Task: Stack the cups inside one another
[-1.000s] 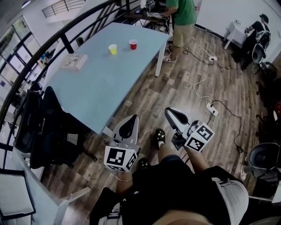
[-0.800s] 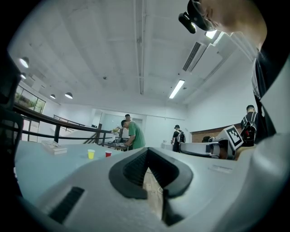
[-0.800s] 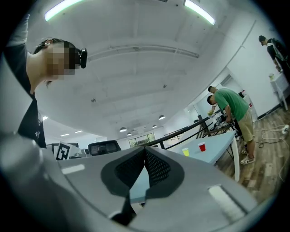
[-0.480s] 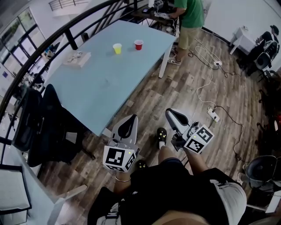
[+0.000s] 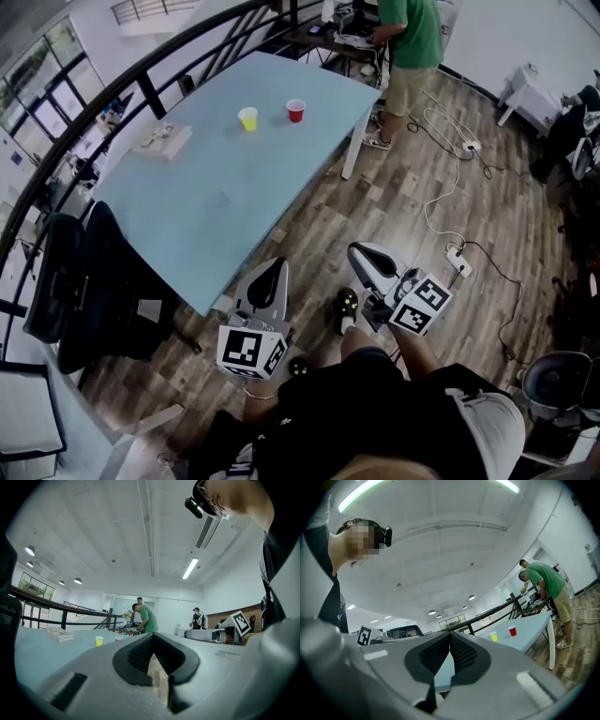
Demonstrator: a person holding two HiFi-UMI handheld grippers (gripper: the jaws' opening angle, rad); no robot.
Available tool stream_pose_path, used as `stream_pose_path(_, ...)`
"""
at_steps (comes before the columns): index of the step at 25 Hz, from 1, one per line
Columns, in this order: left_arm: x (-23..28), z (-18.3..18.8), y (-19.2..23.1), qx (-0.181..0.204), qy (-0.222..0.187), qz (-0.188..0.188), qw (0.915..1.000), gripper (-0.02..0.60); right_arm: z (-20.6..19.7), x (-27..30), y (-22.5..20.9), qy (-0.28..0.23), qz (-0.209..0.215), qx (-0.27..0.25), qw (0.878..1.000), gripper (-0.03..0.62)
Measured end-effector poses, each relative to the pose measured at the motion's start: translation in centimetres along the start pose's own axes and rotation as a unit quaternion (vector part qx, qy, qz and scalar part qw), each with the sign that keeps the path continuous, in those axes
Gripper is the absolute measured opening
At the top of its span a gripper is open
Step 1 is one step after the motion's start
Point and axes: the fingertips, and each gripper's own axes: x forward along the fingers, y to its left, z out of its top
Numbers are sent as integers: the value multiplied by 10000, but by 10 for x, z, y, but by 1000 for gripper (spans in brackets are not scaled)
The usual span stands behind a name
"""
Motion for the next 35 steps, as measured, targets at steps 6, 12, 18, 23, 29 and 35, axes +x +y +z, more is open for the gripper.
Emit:
stream_pose_path(6,38,2,6,8,9,96,10000,-15,8,11,-36,122,67,69,9999,2)
stream_pose_path(12,75,-3,16,75,130,164,9998,-15,8,22,-73,151,130,101,9998,2)
stream_pose_path(18,114,-4,21,143,198,182,9995,-15,10,26,-111,66,104,254,9996,2)
stream_pose_path(23,146,-1,28,195,230,223,9993,-15,20,33,-145,-22,94,304,9995,2)
stream_pose_path(29,181,4,37,283,278,324,9987,-15,33,46,-179,-45,185,362,9992,2)
stream_pose_path(35,209,10,43,370,317,535,9974,-15,47,64,-207,33,403,366,9985,2)
